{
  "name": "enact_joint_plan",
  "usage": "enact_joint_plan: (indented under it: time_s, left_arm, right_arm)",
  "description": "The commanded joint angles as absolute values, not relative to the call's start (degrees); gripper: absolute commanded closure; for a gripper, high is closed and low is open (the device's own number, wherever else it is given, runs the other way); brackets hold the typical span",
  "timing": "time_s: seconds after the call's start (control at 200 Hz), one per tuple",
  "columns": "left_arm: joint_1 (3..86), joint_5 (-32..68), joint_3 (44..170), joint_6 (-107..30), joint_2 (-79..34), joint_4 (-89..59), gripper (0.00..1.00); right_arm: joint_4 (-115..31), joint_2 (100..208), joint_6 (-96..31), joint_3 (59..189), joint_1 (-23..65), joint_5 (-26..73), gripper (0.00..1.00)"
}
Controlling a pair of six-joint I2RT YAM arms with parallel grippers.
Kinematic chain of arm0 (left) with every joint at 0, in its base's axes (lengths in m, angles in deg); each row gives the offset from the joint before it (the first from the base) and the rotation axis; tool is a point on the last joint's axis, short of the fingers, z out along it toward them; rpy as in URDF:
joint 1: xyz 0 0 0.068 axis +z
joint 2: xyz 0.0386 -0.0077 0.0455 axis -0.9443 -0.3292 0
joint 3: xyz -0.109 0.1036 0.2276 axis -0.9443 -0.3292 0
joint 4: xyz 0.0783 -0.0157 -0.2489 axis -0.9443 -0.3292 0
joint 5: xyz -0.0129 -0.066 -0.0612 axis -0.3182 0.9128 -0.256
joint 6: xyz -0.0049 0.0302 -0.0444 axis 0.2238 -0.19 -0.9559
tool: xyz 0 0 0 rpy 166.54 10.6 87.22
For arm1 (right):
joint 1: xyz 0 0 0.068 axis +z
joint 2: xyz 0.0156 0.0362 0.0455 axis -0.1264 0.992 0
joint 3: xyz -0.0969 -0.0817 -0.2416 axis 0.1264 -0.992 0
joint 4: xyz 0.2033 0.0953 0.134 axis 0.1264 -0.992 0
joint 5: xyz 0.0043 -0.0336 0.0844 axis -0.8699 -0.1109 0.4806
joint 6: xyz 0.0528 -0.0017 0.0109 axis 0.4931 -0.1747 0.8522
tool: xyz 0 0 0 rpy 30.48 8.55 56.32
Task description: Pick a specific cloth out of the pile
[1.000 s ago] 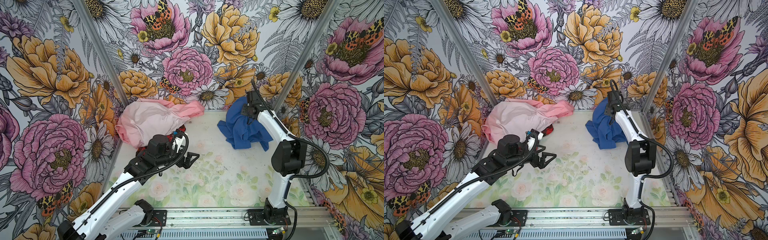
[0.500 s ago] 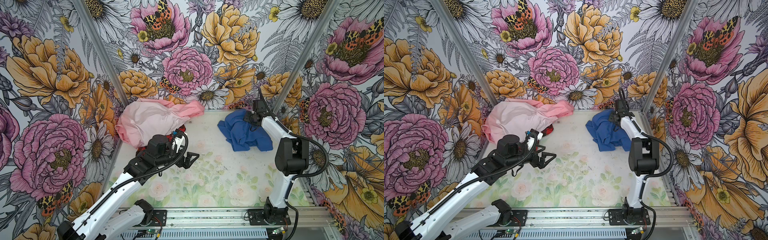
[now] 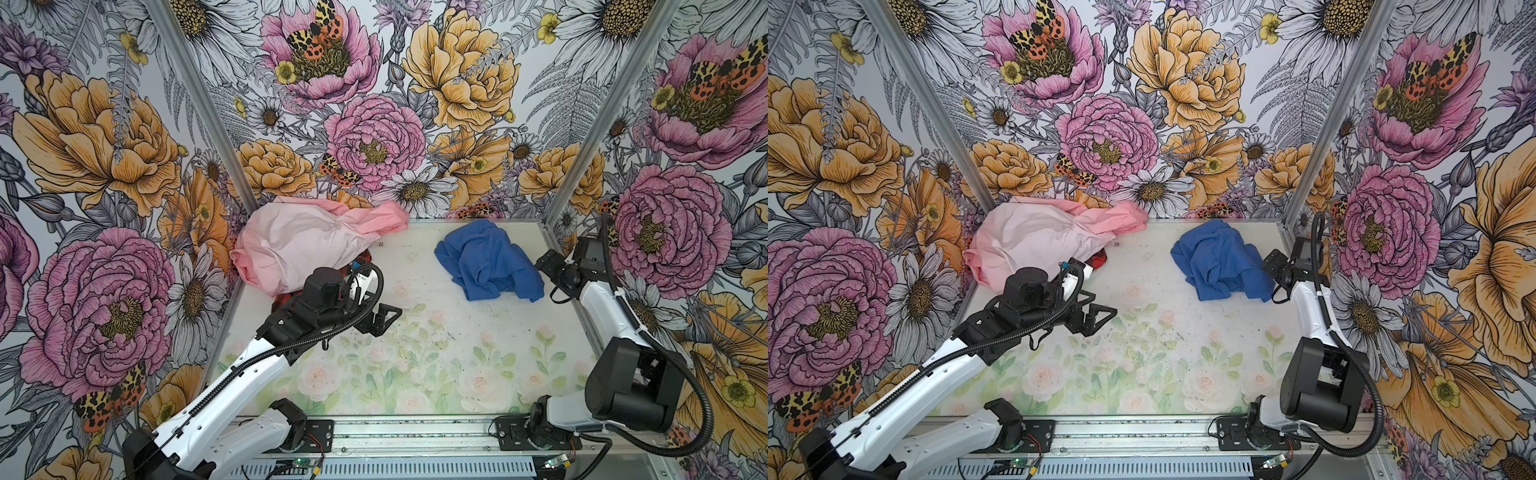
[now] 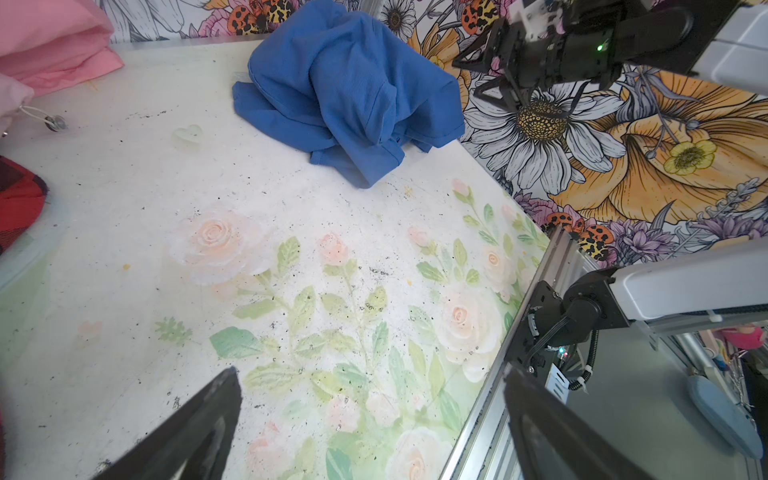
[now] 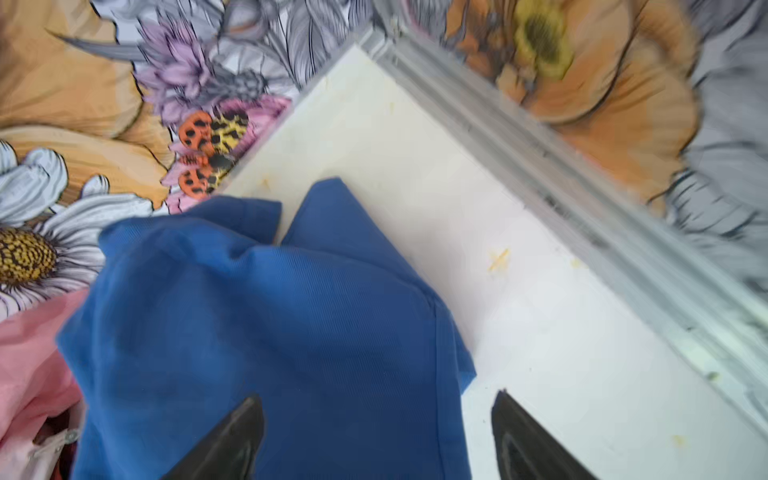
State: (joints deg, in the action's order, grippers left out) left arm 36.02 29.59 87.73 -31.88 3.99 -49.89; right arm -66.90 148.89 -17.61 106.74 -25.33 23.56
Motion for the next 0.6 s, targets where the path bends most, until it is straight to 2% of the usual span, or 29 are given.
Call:
enact_joint_plan:
  time_s: [0.0, 0.19, 0.595]
  left_arm:
    - [35.6, 31.0, 86.9, -30.4, 3.7, -48.6, 0.01]
    - [35.6, 30.4, 85.5, -30.9, 5.8, -48.6, 0.01]
    - [35.6, 29.8, 84.1, -33.0, 8.7, -48.6, 0.01]
  right_arm:
    - [-60.7, 150.2, -16.2, 104.3, -25.7, 34.5, 0.14]
    - [-58.5, 154.1, -16.0, 102.7, -25.8, 31.9, 0.14]
    - [-59.6, 169.0, -18.5, 116.1, -26.0, 24.3, 0.14]
